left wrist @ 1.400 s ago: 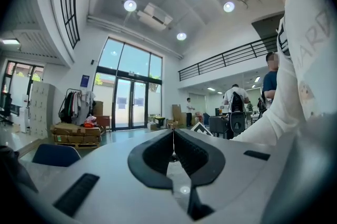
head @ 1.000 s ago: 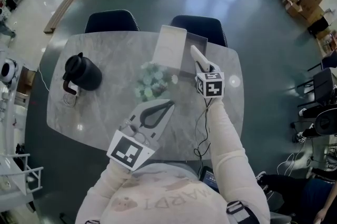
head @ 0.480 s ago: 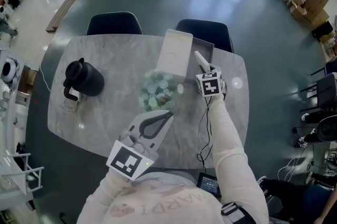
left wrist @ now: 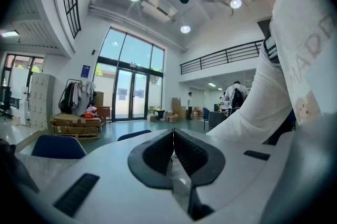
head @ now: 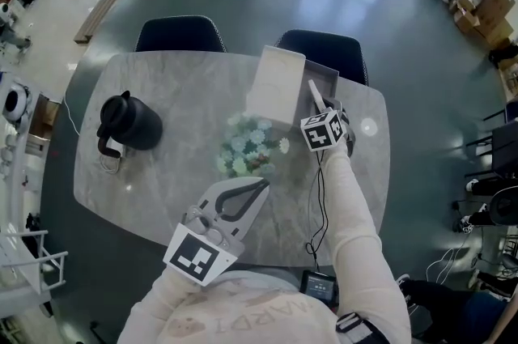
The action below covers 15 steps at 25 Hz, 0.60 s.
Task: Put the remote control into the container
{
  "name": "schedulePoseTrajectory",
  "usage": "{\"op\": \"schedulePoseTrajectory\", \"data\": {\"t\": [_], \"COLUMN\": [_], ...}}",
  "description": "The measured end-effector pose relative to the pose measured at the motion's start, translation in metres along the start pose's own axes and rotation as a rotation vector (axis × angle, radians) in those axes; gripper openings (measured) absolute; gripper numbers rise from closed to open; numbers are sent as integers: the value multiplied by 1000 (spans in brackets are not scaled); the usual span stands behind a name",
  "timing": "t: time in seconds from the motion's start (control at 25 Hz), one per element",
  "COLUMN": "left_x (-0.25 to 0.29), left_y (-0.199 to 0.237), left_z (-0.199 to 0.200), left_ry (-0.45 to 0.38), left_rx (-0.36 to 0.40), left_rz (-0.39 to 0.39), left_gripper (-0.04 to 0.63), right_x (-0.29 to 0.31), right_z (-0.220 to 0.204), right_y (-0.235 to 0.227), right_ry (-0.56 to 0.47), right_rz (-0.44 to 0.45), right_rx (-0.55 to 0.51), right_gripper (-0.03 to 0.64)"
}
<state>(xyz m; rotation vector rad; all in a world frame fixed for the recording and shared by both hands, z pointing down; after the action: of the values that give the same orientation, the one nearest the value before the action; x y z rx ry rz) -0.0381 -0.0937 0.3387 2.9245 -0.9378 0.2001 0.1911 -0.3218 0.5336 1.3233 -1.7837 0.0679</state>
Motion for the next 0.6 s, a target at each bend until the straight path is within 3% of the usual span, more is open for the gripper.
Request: {"op": "schedulePoseTrajectory", "data": {"t": [0.28,0.6], "left_x": [4,8], "left_y": [9,19], "left_z": [-4,-10], "left_ry": [2,5], "left_rx": [18,2], "left_rz": [-16,-17], "left_gripper": [12,14], "right_x": [20,36], "right_z": [3,7], "right_y": [6,18], "right_ry": [47,127], "right_rz": [-44,-138], "right_rx": [-179,-550], "right_gripper": [92,94]}}
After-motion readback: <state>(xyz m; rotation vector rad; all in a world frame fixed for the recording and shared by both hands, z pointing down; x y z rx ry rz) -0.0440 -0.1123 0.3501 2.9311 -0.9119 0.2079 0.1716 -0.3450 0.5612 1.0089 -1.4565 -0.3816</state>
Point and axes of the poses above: the fingertips, and each gripper's own axes: x forward along the fingers, y to its left, z out of its top, the point moved 8 cm from there along -x, backward along the fingers, and after that the axes turned 1 degree about -x, right-handed, at the moved point
